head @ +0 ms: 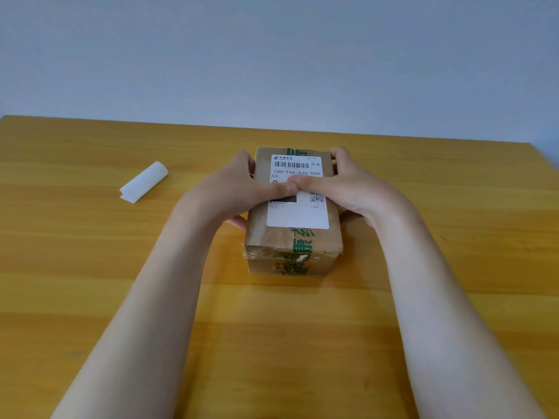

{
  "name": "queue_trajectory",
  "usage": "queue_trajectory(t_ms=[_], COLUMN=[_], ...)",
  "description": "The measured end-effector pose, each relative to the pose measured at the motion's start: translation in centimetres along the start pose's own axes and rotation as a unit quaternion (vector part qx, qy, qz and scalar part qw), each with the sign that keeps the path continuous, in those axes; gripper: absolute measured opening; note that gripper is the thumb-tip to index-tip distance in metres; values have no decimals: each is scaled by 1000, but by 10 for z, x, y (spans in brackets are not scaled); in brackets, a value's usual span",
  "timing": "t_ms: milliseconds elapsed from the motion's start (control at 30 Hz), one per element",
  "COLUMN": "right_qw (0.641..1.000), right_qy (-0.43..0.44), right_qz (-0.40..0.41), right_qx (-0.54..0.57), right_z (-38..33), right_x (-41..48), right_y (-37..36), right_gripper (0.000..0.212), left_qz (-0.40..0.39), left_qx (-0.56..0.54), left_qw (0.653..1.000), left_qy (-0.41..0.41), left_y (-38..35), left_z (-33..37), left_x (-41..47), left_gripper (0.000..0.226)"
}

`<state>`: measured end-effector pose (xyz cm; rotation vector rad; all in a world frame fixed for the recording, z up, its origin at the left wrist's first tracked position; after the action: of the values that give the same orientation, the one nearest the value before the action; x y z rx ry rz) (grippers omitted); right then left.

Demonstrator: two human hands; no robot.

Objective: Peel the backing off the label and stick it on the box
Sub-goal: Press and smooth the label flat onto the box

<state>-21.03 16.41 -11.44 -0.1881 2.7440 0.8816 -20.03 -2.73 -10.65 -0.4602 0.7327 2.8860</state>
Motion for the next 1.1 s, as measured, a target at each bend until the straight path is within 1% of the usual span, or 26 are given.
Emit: queue_trajectory(t_ms=[100,267,300,367,433,467,533,567,633,733,800,867,900,933,967,1000,1033,1067,1100], right_qw=[999,996,996,994,992,990,985,983,979,974,972,971,971,972,973,975,978,982,988], right_qy=[-1,1,4,10,18,22,14,7,5,18,23,26,29,33,36,36,34,31,28], right_qz=[-22,-62,-70,-84,-104,-116,-145,-156,-170,-189,-205,-217,-220,-219,-215,-209,-198,-179,-150], right_qx=[-29,-61,-62,-63,-67,-73,-89,-98,-115,-121,-111,-97,-89,-82,-73,-62,-51,-41,-37], right_z=[1,3,3,3,5,6,9,10,14,16,16,17,16,16,15,14,12,10,8], right_x=[1,1,0,-1,-2,-3,-5,-7,-8,-10,-12,-13,-13,-13,-12,-11,-10,-9,-7], right_y=[-2,-2,-2,-3,-3,-3,-5,-6,-6,-5,-6,-7,-7,-8,-8,-8,-9,-8,-7], right_gripper=[98,143,150,153,155,161,183,193,202,203,194,183,182,182,183,180,172,158,137], left_qz=[-43,-90,-98,-112,-124,-130,-145,-157,-189,-215,-225,-228,-224,-216,-213,-208,-190,-159,-125], left_qx=[9,16,18,22,29,31,32,32,39,41,39,33,29,27,32,39,44,47,46], left_qw=[999,996,995,993,992,991,989,987,981,975,972,972,974,976,976,977,980,986,991], left_qy=[8,9,10,9,4,2,-3,-10,-26,-47,-46,-37,-32,-27,-28,-32,-31,-26,-18], left_y=[-1,-5,-6,-6,-7,-7,-7,-7,-9,-11,-10,-9,-8,-6,-6,-6,-8,-8,-7], left_z=[0,1,2,2,3,3,2,2,2,5,6,4,4,4,5,7,9,11,12], left_x=[-5,-9,-10,-12,-13,-14,-15,-16,-17,-22,-24,-26,-26,-27,-29,-30,-30,-28,-25], left_gripper=[67,80,83,84,81,80,73,65,51,49,50,61,70,74,67,51,35,27,32])
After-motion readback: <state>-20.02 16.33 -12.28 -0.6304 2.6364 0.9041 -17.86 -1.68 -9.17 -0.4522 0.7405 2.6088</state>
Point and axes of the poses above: each hand's wrist, its own x-axis towards the middle knuckle, its own y-axis out of the back of the hand, z = x × y, the point moved 7 cm from there along x, towards the middle knuckle, and after that the axes turned 5 degrees about -x, right-handed, at the moved point
